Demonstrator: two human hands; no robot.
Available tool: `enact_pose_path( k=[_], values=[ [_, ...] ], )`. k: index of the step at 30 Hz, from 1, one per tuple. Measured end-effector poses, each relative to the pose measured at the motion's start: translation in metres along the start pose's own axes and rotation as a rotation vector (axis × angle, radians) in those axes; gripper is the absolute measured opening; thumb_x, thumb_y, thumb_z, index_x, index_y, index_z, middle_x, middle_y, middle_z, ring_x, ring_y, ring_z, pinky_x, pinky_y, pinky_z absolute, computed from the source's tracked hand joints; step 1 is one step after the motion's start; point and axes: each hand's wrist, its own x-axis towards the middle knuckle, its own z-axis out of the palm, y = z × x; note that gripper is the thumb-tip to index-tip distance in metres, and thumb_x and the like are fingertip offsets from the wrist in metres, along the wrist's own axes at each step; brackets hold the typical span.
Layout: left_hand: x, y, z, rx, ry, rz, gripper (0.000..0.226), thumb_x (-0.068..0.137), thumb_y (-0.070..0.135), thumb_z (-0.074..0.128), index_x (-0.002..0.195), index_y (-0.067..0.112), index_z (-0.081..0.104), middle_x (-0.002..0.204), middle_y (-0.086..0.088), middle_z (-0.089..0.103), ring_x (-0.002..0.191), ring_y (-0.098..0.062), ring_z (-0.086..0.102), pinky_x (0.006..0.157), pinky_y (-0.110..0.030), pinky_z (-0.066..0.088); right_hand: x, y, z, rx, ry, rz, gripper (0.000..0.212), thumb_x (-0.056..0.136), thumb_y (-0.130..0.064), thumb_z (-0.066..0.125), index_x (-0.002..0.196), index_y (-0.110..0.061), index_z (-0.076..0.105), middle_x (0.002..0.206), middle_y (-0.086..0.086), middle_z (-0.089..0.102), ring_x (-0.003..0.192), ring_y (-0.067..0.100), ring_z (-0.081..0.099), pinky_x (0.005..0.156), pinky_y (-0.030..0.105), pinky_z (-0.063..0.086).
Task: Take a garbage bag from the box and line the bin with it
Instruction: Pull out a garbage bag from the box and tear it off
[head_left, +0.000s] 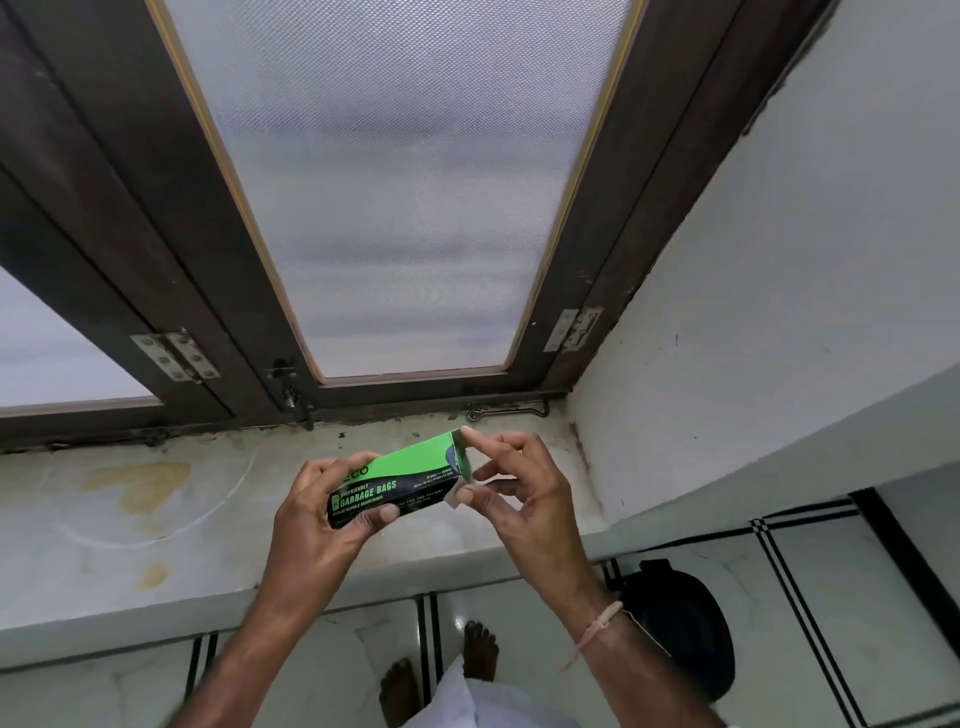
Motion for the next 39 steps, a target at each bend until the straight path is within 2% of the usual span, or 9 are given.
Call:
enact_pose_path(
  k=[7,12,15,17,20,26,34,36,39],
  values=[
    [0.006,0.010,-0.006,0.036,-0.067,0.097,0.051,0.071,0.033,0.083,0.121,0.030,0.070,0.118,0.000,0.063,0.108,-0.003,0.061,0.080,-0.008,0.050,0.008,0.002,-0.010,0.078,-0.182,0.155,0.064,0.078,-0.019,0.088,0.134,-0.039,0.064,0.124,-0.009,0.062,0.105,0.012,0.062,0.082,0.035,0.063],
    [0.017,0.027,-0.016,0.264,-0.085,0.222,0.055,0.074,0.042,0.080,0.127,0.032,0.068,0.118,0.010,0.056,0.109,0.003,0.056,0.085,-0.007,0.047,0.004,0.009,-0.010,0.389,-0.217,0.322,0.055,0.084,-0.008,0.082,0.131,-0.031,0.067,0.128,0.006,0.068,0.117,0.023,0.068,0.093,0.033,0.060],
    [0.025,0.044,-0.016,0.426,-0.081,0.305,0.056,0.076,0.040,0.081,0.130,0.036,0.065,0.120,0.013,0.051,0.099,-0.001,0.058,0.080,-0.019,0.050,0.004,0.013,-0.004,0.522,-0.156,0.372,0.050,0.087,-0.003,0.077,0.131,-0.025,0.067,0.121,0.005,0.075,0.116,0.020,0.071,0.095,0.030,0.057],
    [0.031,0.057,-0.014,0.531,-0.089,0.349,0.059,0.077,0.034,0.084,0.132,0.034,0.064,0.123,0.012,0.050,0.098,-0.011,0.061,0.076,-0.028,0.055,0.006,0.014,-0.001,0.574,-0.148,0.381,0.052,0.088,-0.011,0.077,0.137,-0.021,0.062,0.125,0.009,0.074,0.120,0.024,0.069,0.100,0.036,0.056],
    [0.041,0.078,-0.013,0.670,-0.089,0.425,0.064,0.074,0.025,0.088,0.133,0.029,0.064,0.127,0.003,0.054,0.101,-0.023,0.064,0.077,-0.042,0.064,0.009,0.011,0.000,0.685,-0.143,0.418,0.055,0.085,-0.020,0.074,0.138,-0.022,0.059,0.121,0.005,0.076,0.113,0.017,0.070,0.094,0.031,0.056],
    [0.048,0.097,-0.025,0.727,-0.067,0.511,0.066,0.073,0.021,0.088,0.134,0.026,0.064,0.128,0.001,0.055,0.097,-0.025,0.066,0.084,-0.045,0.063,0.016,0.004,0.000,0.772,-0.082,0.387,0.061,0.079,-0.022,0.077,0.138,-0.021,0.061,0.122,0.002,0.075,0.112,0.015,0.068,0.092,0.030,0.057],
    [0.047,0.042,-0.030,0.405,-0.030,0.279,0.057,0.073,0.026,0.087,0.126,0.031,0.067,0.116,0.006,0.057,0.104,-0.009,0.059,0.087,-0.006,0.041,0.007,0.012,-0.017,0.540,0.155,0.288,0.030,0.082,-0.003,0.082,0.108,-0.016,0.079,0.113,0.004,0.077,0.103,0.018,0.071,0.088,0.034,0.061],
    [0.042,0.022,-0.024,0.372,-0.009,0.208,0.054,0.075,0.034,0.083,0.127,0.029,0.067,0.114,0.004,0.057,0.103,-0.011,0.058,0.081,-0.008,0.042,0.001,0.017,-0.024,0.500,0.218,0.294,0.028,0.081,-0.002,0.082,0.106,-0.016,0.079,0.111,0.003,0.076,0.102,0.017,0.070,0.084,0.031,0.060],
    [0.037,-0.005,-0.012,0.384,-0.023,0.086,0.057,0.076,0.044,0.076,0.129,0.028,0.066,0.114,0.001,0.056,0.104,-0.019,0.060,0.078,-0.026,0.047,-0.007,0.022,-0.034,0.501,0.305,0.306,0.026,0.082,-0.001,0.081,0.104,-0.015,0.079,0.106,0.004,0.074,0.098,0.018,0.068,0.084,0.032,0.060]
  ],
)
